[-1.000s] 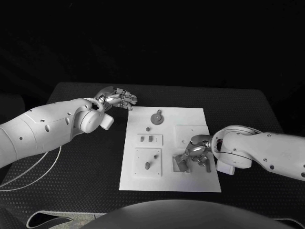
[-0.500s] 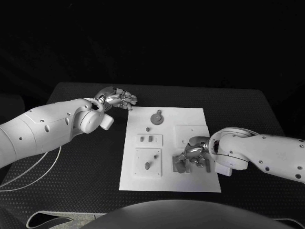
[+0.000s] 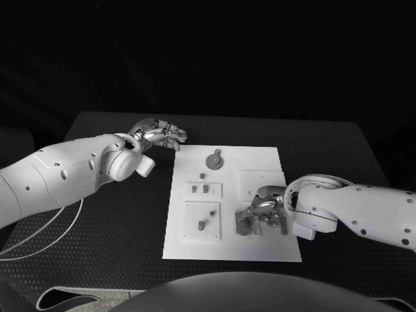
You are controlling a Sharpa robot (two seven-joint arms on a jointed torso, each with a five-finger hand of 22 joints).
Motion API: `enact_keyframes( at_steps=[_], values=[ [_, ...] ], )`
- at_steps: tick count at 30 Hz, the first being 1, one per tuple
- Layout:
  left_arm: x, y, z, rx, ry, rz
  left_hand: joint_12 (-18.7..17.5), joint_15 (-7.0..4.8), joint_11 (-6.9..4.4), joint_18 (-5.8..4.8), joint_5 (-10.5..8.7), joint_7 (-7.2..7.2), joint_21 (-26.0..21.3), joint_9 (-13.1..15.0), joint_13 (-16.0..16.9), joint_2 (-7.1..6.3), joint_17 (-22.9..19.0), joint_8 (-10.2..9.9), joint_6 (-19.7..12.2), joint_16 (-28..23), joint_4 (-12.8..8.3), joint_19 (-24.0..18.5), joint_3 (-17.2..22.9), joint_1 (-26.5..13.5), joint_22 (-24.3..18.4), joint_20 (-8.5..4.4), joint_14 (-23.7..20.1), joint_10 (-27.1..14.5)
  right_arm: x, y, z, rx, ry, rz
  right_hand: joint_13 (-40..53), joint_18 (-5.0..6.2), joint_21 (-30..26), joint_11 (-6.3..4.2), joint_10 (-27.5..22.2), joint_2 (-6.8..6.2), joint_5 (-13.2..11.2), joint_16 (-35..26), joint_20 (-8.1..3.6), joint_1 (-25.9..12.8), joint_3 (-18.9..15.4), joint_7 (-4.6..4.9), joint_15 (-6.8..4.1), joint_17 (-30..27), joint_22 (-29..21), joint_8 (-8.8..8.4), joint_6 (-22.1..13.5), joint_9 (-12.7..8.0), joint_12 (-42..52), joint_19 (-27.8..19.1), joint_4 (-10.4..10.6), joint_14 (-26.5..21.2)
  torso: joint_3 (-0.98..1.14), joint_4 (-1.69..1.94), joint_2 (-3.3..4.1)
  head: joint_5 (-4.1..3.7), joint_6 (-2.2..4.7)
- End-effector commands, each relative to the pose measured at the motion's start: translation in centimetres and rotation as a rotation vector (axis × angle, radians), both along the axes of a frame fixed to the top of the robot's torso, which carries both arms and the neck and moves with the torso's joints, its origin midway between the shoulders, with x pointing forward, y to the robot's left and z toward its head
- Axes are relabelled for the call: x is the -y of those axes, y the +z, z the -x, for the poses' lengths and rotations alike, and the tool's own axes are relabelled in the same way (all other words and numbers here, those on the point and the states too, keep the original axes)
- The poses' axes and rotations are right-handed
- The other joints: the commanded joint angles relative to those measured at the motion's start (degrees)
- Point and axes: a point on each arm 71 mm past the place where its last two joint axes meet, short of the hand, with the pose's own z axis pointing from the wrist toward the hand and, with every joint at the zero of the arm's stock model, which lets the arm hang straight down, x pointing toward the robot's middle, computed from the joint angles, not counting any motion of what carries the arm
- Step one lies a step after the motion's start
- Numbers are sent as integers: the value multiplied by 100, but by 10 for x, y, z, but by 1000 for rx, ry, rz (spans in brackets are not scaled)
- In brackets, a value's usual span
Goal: Assemble the parts on the task board
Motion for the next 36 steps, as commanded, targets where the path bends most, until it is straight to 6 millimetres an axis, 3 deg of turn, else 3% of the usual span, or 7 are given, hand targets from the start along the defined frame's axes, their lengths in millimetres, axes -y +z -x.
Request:
enact_keyframes(
  at_steps=[1,7,11,16,19,28,36],
  values=[
    [2,1,0,-2,-12,13,5,43,3,18,20,3,10,-9,-7,-7,6,32,-48,-19,39,-4,-4,-59,-6,18,8,-37,-1,-1,-1,46,-10,4,10,38,8,-30,8,73,21,41,-34,-6,20,-32,-25,14,104,-13,25,6,-1,4,-11,42,0,1,-1,-10,1],
    [2,1,0,-2,-13,13,5,43,3,18,20,2,10,-9,-8,-4,9,33,-48,-21,42,-4,-3,-59,-6,18,9,-37,-1,0,-1,65,0,-8,11,38,25,-43,38,19,21,71,-44,-58,0,-46,-37,44,104,-5,58,14,13,29,-6,92,2,0,-3,-17,5],
    [2,1,0,-3,-11,12,5,43,3,18,20,3,11,-9,-8,-1,11,33,-48,-23,46,-4,-2,-61,-6,18,9,-38,1,0,1,47,34,-22,4,38,16,-44,31,-352,23,58,-59,-95,45,-45,-44,-27,91,-29,41,10,-1,35,47,57,1,1,-5,-19,9],
    [1,1,0,-3,-9,11,6,43,3,18,20,3,11,-9,-8,-1,12,33,-49,-24,48,-4,-2,-63,-7,18,9,-39,7,2,6,44,66,-38,1,38,-6,-29,3,-1014,25,42,-72,-101,339,-30,-37,-136,72,-67,-5,16,-18,69,476,-8,5,-1,-3,-8,25],
    [0,1,0,-3,-7,10,6,43,3,18,20,3,11,-9,-8,-2,14,33,-50,-25,50,-4,-2,-65,-7,18,9,-39,10,4,7,59,87,-39,9,38,-12,-16,-25,-1172,22,35,-61,-130,323,-14,-23,-190,80,-84,-40,24,-18,45,578,-61,4,-7,-5,-9,26],
    [0,1,0,-3,-8,10,6,43,3,19,20,3,11,-10,-9,-3,17,34,-50,-28,53,-5,-2,-67,-7,18,9,-40,13,8,13,81,187,-35,34,38,4,-14,-69,-1102,25,82,-68,42,-88,-14,-17,-199,100,-73,-61,91,4,-26,307,-110,13,-8,0,-15,36],
    [0,1,0,-4,-7,11,7,43,3,19,20,3,11,-10,-9,-2,20,35,-50,-30,56,-5,-2,-69,-8,18,10,-40,13,6,18,48,280,24,40,38,38,-84,63,-867,24,150,-81,489,-227,-88,-70,-128,94,31,136,169,69,19,-107,6,6,-7,1,-26,5]
  ],
)
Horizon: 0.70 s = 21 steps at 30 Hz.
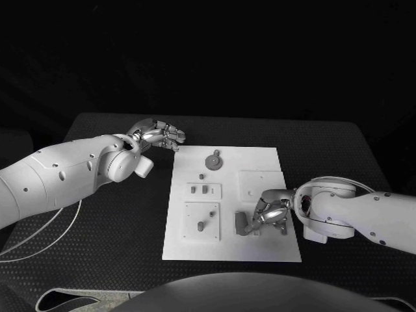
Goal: Assemble the parts on the task board
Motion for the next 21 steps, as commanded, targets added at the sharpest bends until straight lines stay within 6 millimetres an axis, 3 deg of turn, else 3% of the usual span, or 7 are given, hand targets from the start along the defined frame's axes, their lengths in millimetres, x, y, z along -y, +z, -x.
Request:
enact_keyframes(
  at_steps=[1,7,9,12,21],
  values=[
    [2,1,0,-1,-12,13,7,43,5,19,20,3,11,-5,-10,-2,10,36,-50,-30,26,-6,-2,-69,-9,19,10,-41,-4,-2,5,-26,119,48,-1,87,39,-12,38,44,25,34,-18,104,-34,-9,0,7,93,27,42,10,22,20,-107,55,-5,6,4,-9,-11],
    [3,1,0,-2,-13,14,8,43,4,19,19,3,11,-5,-10,-1,13,37,-50,-32,28,-6,-1,-71,-10,19,10,-41,-6,-3,3,1,107,74,-1,87,44,-28,85,161,23,60,-14,238,-97,-25,-9,36,90,37,95,22,36,38,-249,103,-10,9,2,-26,-15],
    [3,1,0,-2,-14,14,8,43,4,19,19,3,11,-5,-10,0,14,37,-50,-33,30,-6,-1,-72,-10,19,10,-41,-6,-3,0,22,100,85,-3,87,50,-40,119,307,23,84,-14,224,-165,-37,-16,78,88,45,133,26,43,58,-293,155,-10,10,2,-26,-16],
    [3,1,0,-2,-14,14,8,43,4,19,19,3,11,-5,-10,0,15,37,-50,-33,30,-6,-1,-72,-10,19,10,-41,-8,-3,-1,27,92,87,-4,87,48,-42,125,325,22,86,-14,211,-183,-40,-18,77,87,44,138,26,43,60,-300,160,-10,14,4,-26,-20],
    [3,1,1,-3,-15,15,9,44,5,18,19,2,11,-6,-11,10,24,41,-48,-40,52,-7,-1,-89,-11,21,10,-42,-10,-3,-6,44,33,80,-16,87,35,-88,222,679,23,127,-42,-205,-364,-85,-53,156,71,42,253,12,43,120,-129,290,-12,17,3,-18,-29]
  ],
)
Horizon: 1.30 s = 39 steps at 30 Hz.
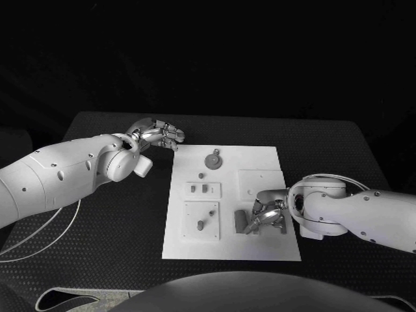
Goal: Assemble the parts on the task board
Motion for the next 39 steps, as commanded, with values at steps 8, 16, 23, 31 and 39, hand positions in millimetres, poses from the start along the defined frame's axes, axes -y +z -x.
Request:
enact_keyframes(
  at_steps=[8,16,23,31,39],
  values=[
    [2,1,1,-6,-17,14,10,45,6,19,21,1,11,-6,-7,-11,11,20,-46,-44,51,-9,11,-70,-8,21,10,-43,-2,-4,-5,33,-39,37,69,39,25,-40,194,454,23,64,-53,-294,-59,-34,-53,73,81,14,144,-17,104,79,66,127,1,-3,0,11,-5],
    [3,1,1,-7,-18,14,10,46,6,19,23,-1,10,-6,-8,-7,16,23,-44,-50,60,-12,12,-75,-9,21,8,-45,-3,-7,-5,39,-12,66,98,39,34,-50,251,791,23,68,-69,-196,-67,-43,-66,56,93,-8,183,-29,113,85,-414,143,1,-6,-1,5,-16],
    [2,0,1,-10,-18,13,10,46,6,20,24,-2,10,-6,-8,-5,18,24,-43,-53,61,-13,15,-73,-10,21,6,-46,-6,-10,-5,35,10,88,102,39,36,-46,261,495,24,66,-71,251,-79,-40,-58,20,94,-32,195,-36,87,84,-499,134,3,-9,-1,-6,-16],
    [2,0,1,-12,-17,12,9,46,6,21,25,-2,10,-7,-9,-5,21,24,-45,-56,61,-15,18,-68,-10,20,5,-48,-8,-14,-2,33,8,80,100,39,26,-40,260,298,22,62,-58,476,-146,-34,-48,-15,89,-48,198,-39,65,78,-499,117,4,-4,0,-6,-16],
    [2,0,1,-12,-18,12,9,46,6,21,25,-2,9,-7,-9,-7,24,25,-46,-58,58,-17,20,-64,-11,21,4,-49,-9,-13,0,14,-5,39,100,39,-7,-31,250,-99,23,46,-40,486,-169,-25,-37,-57,66,-71,196,-50,42,94,-452,94,1,-4,-2,-8,-16]
  ],
)
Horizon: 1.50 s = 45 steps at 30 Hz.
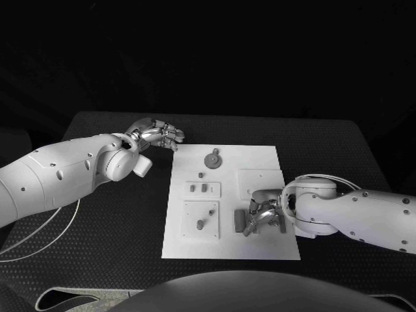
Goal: Assemble the parts on the task board
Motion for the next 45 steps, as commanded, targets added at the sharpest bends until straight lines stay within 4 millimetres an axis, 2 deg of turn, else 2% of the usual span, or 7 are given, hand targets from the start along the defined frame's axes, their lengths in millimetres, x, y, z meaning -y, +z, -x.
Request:
enact_keyframes(
  at_steps=[1,9,14,25,29,37,45],
  values=[
    [3,1,0,-3,-14,13,9,46,7,21,25,-2,9,-8,-5,11,8,25,-46,-36,37,-17,9,-35,-8,21,4,-51,3,-6,3,-5,-13,11,1,48,-10,8,6,-101,-1,15,11,-17,9,40,-2,-12,63,-78,-35,-35,-21,28,21,-42,0,2,0,3,0],
    [3,1,0,-3,-12,13,8,47,8,21,25,-2,9,-9,-6,4,13,24,-50,-41,31,-21,11,-27,-8,21,3,-54,7,-2,5,19,-34,-18,0,48,-39,16,-13,-343,0,4,16,91,163,47,1,-61,52,-96,-41,-38,-44,52,34,-69,-4,0,-2,3,0],
    [2,1,0,-3,-9,11,8,47,10,22,23,0,10,-10,-7,-4,18,24,-54,-45,22,-23,12,-17,-8,22,2,-58,12,7,0,89,-67,-38,33,48,-46,20,0,-669,2,19,16,38,367,52,-1,-33,47,-100,-44,-23,-22,109,294,-42,-2,-5,-2,3,0],
    [2,1,0,-1,-8,11,9,48,10,21,21,1,11,-11,-8,-9,25,25,-56,-50,18,-23,11,-13,-7,24,2,-59,27,37,-15,192,-137,-110,66,48,-44,21,9,-766,1,33,7,5,440,53,-7,-9,55,-98,-57,-1,6,128,451,-25,4,-9,-1,-39,24],
    [3,1,0,3,-8,13,10,50,11,19,19,2,12,-11,-8,-10,29,27,-55,-52,24,-23,5,-24,-7,26,3,-58,47,47,-27,192,-187,-72,199,48,-35,31,127,-637,0,49,-5,39,467,65,-5,26,64,-117,-109,8,164,143,485,6,-3,-16,-3,-95,40],
    [2,1,0,5,-3,11,37,51,-10,20,21,-9,13,-7,5,3,48,46,-31,-67,36,-28,3,-32,-7,26,2,-8,86,43,-25,111,-236,68,444,48,-19,23,255,36,0,100,-8,-95,162,51,4,134,91,-65,-73,116,438,133,203,73,5,0,0,-196,76],
    [0,1,0,5,5,8,36,52,-10,20,20,-10,13,-8,5,-5,51,48,-31,-71,37,-30,-2,-37,-7,27,1,-10,100,40,-12,76,-224,116,427,48,-25,5,294,182,-2,99,-13,-250,92,33,7,137,93,-76,-15,91,421,122,152,88,5,-12,1,-218,86]
  ],
)
